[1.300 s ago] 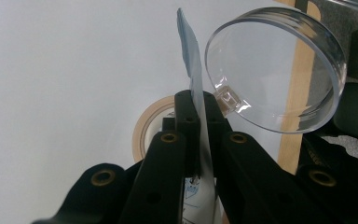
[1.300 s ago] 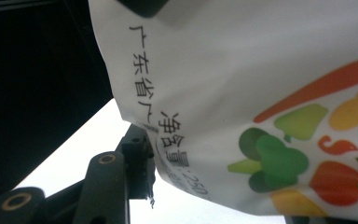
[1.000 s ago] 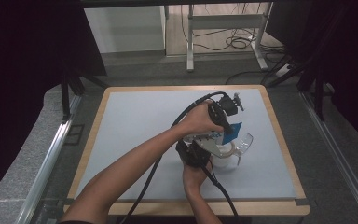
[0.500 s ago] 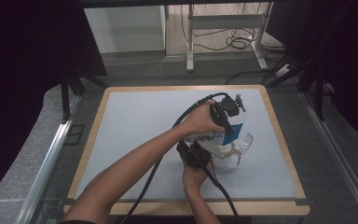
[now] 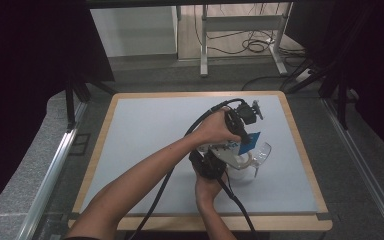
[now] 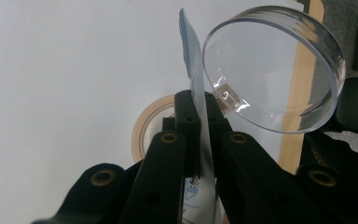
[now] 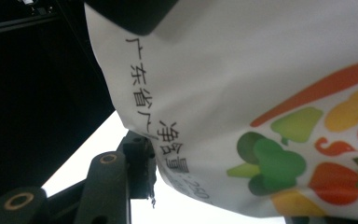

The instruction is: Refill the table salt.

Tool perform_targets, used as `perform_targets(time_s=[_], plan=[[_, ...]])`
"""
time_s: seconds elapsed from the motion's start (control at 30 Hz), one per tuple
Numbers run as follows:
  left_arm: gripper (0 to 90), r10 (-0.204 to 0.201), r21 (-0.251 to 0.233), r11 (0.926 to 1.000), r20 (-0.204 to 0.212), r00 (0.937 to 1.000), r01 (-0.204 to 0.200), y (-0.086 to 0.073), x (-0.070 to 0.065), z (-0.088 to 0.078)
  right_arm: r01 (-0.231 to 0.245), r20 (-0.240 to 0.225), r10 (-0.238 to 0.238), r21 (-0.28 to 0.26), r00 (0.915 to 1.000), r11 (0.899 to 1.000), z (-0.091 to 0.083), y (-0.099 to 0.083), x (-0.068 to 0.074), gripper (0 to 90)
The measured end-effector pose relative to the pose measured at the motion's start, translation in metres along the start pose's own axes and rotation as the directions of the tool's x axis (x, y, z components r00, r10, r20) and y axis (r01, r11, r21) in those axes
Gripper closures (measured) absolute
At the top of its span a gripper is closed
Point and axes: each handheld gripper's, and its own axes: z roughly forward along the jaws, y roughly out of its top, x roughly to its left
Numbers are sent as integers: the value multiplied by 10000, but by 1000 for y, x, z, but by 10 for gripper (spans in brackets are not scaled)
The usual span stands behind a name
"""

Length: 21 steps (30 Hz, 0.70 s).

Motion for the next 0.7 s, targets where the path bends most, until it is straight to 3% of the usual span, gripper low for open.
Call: perform_targets(time_s=[0.7], plan=[[898, 44, 110, 9999, -64, 10000, -43, 1, 0, 2, 41, 42, -40, -72, 10000, 10000, 1, 0, 0, 523]])
